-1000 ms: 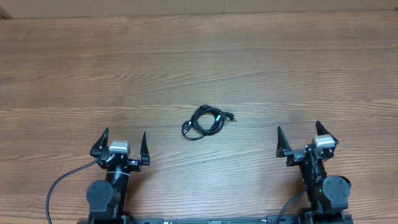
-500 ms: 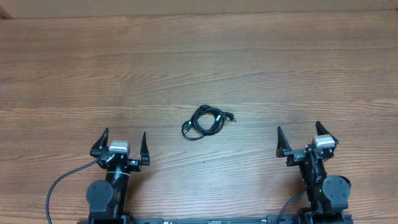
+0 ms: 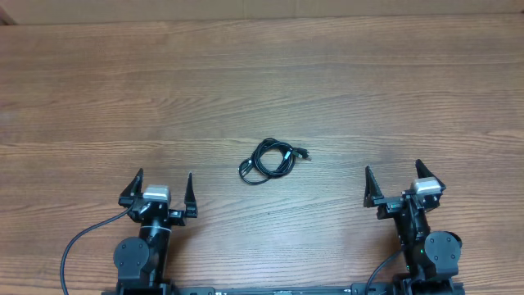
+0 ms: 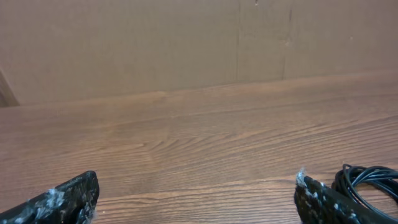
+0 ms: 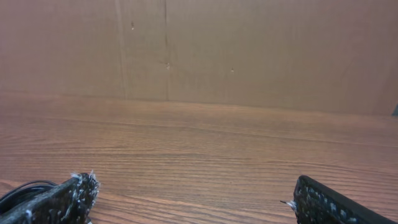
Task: Untangle cables
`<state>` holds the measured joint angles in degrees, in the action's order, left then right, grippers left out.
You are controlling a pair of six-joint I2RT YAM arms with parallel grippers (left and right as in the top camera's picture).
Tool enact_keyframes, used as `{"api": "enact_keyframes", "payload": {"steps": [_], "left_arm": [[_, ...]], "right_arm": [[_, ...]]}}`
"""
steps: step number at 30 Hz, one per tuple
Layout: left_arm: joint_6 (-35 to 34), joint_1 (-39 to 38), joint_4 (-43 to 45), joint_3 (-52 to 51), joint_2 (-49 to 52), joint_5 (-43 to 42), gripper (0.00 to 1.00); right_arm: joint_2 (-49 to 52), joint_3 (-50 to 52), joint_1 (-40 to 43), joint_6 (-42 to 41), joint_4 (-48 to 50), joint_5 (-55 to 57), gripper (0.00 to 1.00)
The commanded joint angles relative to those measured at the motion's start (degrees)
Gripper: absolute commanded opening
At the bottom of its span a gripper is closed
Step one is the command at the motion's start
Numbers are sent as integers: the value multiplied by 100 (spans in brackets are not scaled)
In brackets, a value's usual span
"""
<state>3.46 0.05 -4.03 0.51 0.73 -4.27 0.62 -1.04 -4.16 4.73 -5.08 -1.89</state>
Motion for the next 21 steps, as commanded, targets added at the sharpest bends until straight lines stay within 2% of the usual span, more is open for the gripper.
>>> {"api": "enact_keyframes", "payload": {"steps": [1,13,21], "left_arm": [[-243,31,-2,-22,-46,24,100],[-278,28,-9,291,101,15,100],[-328,28,-20,922,1161,17,100]], "right_arm": [[-44,57,17,26,33,72,100],[-44,57,17,26,33,72,100],[-44,57,17,26,33,72,100]]}}
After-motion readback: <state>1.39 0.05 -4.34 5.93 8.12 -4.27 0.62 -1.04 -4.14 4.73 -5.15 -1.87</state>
